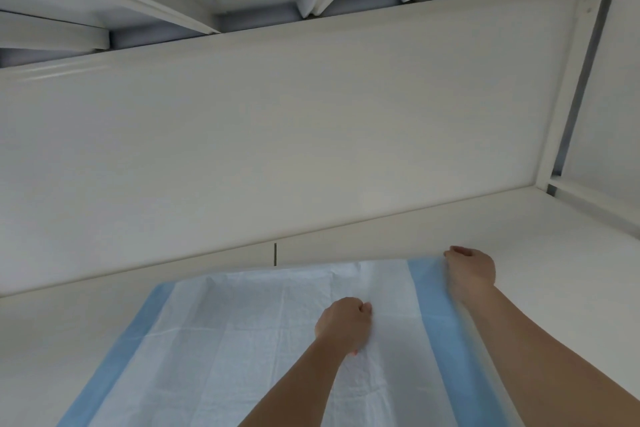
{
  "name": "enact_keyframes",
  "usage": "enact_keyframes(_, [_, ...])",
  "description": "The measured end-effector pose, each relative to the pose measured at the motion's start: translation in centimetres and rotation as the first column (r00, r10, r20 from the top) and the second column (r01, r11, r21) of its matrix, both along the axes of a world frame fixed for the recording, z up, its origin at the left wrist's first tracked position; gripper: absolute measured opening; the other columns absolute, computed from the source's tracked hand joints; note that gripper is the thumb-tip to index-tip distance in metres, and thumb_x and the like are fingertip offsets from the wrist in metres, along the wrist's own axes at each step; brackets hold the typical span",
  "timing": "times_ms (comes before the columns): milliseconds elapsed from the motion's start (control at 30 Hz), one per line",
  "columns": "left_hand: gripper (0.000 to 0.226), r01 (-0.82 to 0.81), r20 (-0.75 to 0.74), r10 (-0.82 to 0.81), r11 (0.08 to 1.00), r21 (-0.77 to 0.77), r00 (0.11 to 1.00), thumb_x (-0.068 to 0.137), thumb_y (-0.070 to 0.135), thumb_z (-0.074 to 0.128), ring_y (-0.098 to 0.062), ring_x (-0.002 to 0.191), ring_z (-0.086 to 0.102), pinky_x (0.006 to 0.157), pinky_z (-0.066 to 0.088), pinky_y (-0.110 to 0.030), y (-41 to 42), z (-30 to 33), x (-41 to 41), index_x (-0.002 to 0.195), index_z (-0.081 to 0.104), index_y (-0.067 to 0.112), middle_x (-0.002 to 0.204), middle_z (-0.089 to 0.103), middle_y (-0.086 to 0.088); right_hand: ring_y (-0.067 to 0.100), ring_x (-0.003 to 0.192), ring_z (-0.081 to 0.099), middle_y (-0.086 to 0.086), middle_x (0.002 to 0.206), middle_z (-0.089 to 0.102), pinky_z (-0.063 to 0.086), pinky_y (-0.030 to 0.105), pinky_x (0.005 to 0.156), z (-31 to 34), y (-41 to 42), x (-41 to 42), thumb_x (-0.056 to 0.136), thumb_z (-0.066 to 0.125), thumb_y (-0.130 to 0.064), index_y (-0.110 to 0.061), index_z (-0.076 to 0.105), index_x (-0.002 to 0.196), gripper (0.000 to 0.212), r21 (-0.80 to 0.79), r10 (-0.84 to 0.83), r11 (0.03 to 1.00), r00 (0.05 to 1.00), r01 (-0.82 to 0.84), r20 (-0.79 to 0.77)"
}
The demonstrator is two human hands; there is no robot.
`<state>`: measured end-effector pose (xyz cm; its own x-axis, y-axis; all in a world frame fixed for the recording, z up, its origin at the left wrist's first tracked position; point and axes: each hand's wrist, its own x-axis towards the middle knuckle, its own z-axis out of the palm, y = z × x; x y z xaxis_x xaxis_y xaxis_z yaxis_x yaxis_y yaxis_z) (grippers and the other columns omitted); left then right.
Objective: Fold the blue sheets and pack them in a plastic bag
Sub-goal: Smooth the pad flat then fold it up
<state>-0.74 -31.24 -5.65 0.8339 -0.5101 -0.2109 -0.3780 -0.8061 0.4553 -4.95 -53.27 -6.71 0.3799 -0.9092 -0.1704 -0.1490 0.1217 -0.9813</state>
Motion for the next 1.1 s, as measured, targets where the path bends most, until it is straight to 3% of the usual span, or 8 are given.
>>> enact_keyframes(167, [0.038, -0.008, 0.025, 0.007, 1.0, 0.014, 1.0, 0.098, 0.034, 0.028, -0.023, 0.076, 0.056, 0.078, 0.049, -0.033, -0.2, -0.1, -0.3, 0.07, 0.046, 0.017, 0.072, 0.052, -0.001, 0.017, 0.079, 0.061, 0.007, 0.096, 0.071, 0.046, 0.025, 0.072, -0.3, 1.5, -1.4, 0.084, 0.059, -0.004, -0.012, 0.072, 0.097, 0.02, -0.123, 0.14, 0.983, 0.989, -0.135, 0.041])
enact_keyframes(233, [0.039, -0.009, 0.018, 0.008, 1.0, 0.01, 1.0, 0.098, 0.033, 0.026, -0.027, 0.092, 0.06, 0.084, 0.048, -0.034, -0.2, 0.0, -0.5, 0.089, 0.057, 0.011, 0.093, 0.061, -0.009, 0.018, 0.096, 0.064, 0.007, 0.106, 0.072, 0.045, 0.024, 0.082, -0.4, 2.0, -2.3, 0.085, 0.059, -0.005, -0.015, 0.073, 0.097, 0.021, -0.235, 0.317, 0.908, 0.936, -0.347, -0.154])
enact_keyframes(333, [0.043, -0.001, -0.004, 0.001, 1.0, 0.009, 1.0, 0.1, 0.034, 0.026, -0.029, 0.107, 0.057, 0.089, 0.043, -0.035, -0.2, 0.3, -1.0, 0.11, 0.055, 0.005, 0.115, 0.06, -0.013, 0.027, 0.118, 0.056, 0.01, 0.126, 0.062, 0.037, 0.029, 0.105, -0.1, 2.4, -3.7, 0.088, 0.054, -0.007, -0.011, 0.064, 0.12, 0.034, -0.326, 0.32, 0.827, 0.86, -0.458, -0.397])
enact_keyframes(467, [0.046, -0.033, -0.105, 0.032, 0.999, -0.01, 0.994, 0.098, 0.039, 0.034, -0.029, 0.11, 0.056, 0.087, 0.042, -0.031, 0.1, 0.9, -2.5, 0.122, 0.049, 0.002, 0.122, 0.057, -0.015, 0.024, 0.112, 0.059, 0.008, 0.121, 0.065, 0.035, 0.012, 0.084, 0.4, 5.3, -5.9, 0.089, 0.051, -0.002, -0.008, 0.068, 0.113, 0.03, -0.394, 0.356, 0.78, 0.863, -0.485, -0.358])
enact_keyframes(533, [0.049, -0.043, -0.13, 0.037, 0.998, -0.044, 0.991, 0.096, 0.041, 0.043, -0.029, 0.111, 0.056, 0.083, 0.043, -0.029, 0.3, 1.6, -2.6, 0.123, 0.049, 0.001, 0.122, 0.058, -0.015, 0.018, 0.115, 0.058, 0.004, 0.119, 0.067, 0.034, 0.011, 0.088, 0.1, 6.8, -5.9, 0.089, 0.051, -0.002, -0.01, 0.071, 0.109, 0.029, -0.414, 0.425, 0.716, 0.822, -0.562, -0.379])
enact_keyframes(733, [0.049, -0.026, -0.182, 0.01, 0.996, -0.087, 0.983, 0.088, 0.034, 0.063, -0.028, 0.096, 0.064, 0.05, 0.033, -0.019, 0.7, 2.9, -3.7, 0.113, 0.058, -0.008, 0.102, 0.066, -0.018, 0.018, 0.134, 0.042, 0.002, 0.142, 0.049, 0.025, 0.026, 0.113, -1.2, 8.5, -8.0, 0.093, 0.049, -0.01, -0.016, 0.061, 0.126, 0.036, -0.401, 0.479, 0.586, 0.7, -0.705, -0.53])
enact_keyframes(900, [0.035, -0.018, -0.227, 0.011, 0.999, -0.031, 0.974, 0.083, 0.032, 0.067, -0.013, 0.049, 0.05, 0.045, 0.034, -0.017, 0.6, 2.8, -4.5, 0.061, 0.051, 0.01, 0.056, 0.049, -0.002, 0.016, 0.138, 0.036, 0.002, 0.145, 0.046, 0.021, 0.022, 0.111, -1.6, 9.2, -8.7, 0.095, 0.046, -0.01, -0.015, 0.059, 0.128, 0.036, -0.457, 0.461, 0.518, 0.686, -0.723, -0.562])
enact_keyframes(1100, [0.039, 0.009, -0.201, -0.009, 1.0, -0.004, 0.98, 0.078, 0.032, 0.072, -0.01, 0.042, 0.045, 0.048, 0.04, -0.018, 0.6, 2.8, -5.0, 0.057, 0.045, 0.013, 0.05, 0.048, 0.0, 0.017, 0.145, 0.024, 0.002, 0.152, 0.037, 0.018, 0.03, 0.118, -2.5, 9.7, -9.7, 0.098, 0.041, -0.01, -0.015, 0.052, 0.136, 0.04, -0.493, 0.468, 0.495, 0.698, -0.715, -0.542])
